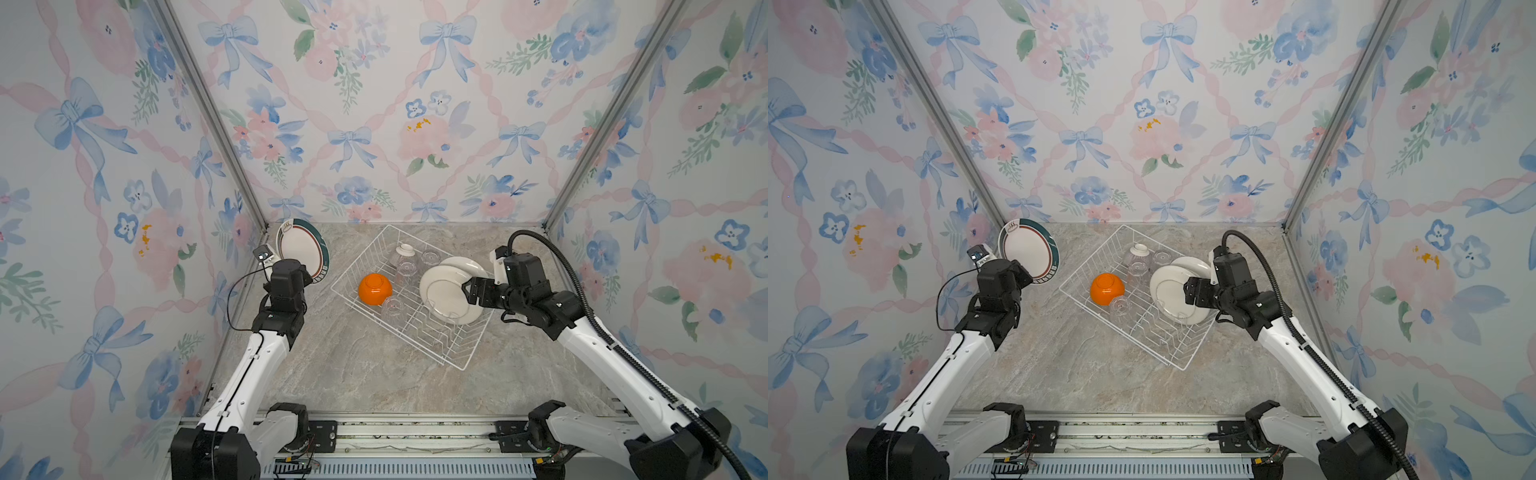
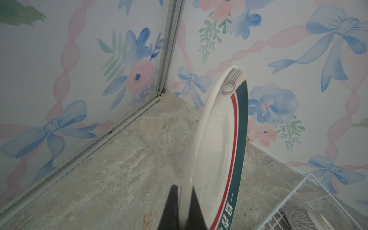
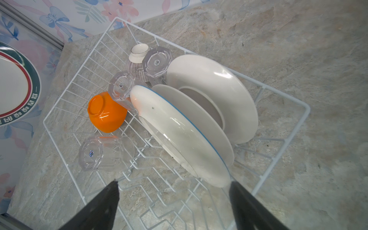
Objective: Unload the mixed dishes from the dish rack
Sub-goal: 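Carry the plate with the left gripper to the table beside the rack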
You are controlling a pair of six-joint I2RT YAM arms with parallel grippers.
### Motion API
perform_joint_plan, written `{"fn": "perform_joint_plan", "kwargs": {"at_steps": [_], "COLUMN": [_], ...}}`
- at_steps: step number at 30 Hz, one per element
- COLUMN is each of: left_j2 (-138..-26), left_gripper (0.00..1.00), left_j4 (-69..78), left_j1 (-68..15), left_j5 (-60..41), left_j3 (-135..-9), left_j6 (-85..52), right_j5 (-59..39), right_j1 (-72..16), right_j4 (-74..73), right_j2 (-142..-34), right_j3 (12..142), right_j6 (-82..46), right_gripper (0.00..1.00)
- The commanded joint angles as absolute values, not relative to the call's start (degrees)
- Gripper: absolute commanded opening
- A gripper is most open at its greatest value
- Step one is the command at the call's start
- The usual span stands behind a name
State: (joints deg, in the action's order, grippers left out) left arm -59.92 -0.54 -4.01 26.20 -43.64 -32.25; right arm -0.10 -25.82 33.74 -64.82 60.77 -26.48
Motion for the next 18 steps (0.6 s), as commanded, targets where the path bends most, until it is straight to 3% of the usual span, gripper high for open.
{"fn": "perform_joint_plan", "kwargs": {"at_steps": [1,18], "left_j2": [-58.71,-61.74], "left_gripper": [0.0,0.0], "left_j4": [-0.62,-2.03], "left_j1": [-0.49,9.68], "left_j5": [20.33,12.19], "left_j3": [-40.13,-36.07], "left_j6": [-37.7,-40.23], "right_j5": [0.63,1.87], "right_j1": [-26.62,-27.88], "right_j4": [35.72,39.72], "right_j2": [-63.49,-57.84], "right_j3": [59.29,56.65], "right_j6": [-25.31,-22.99], "right_gripper": [0.88,0.88]}}
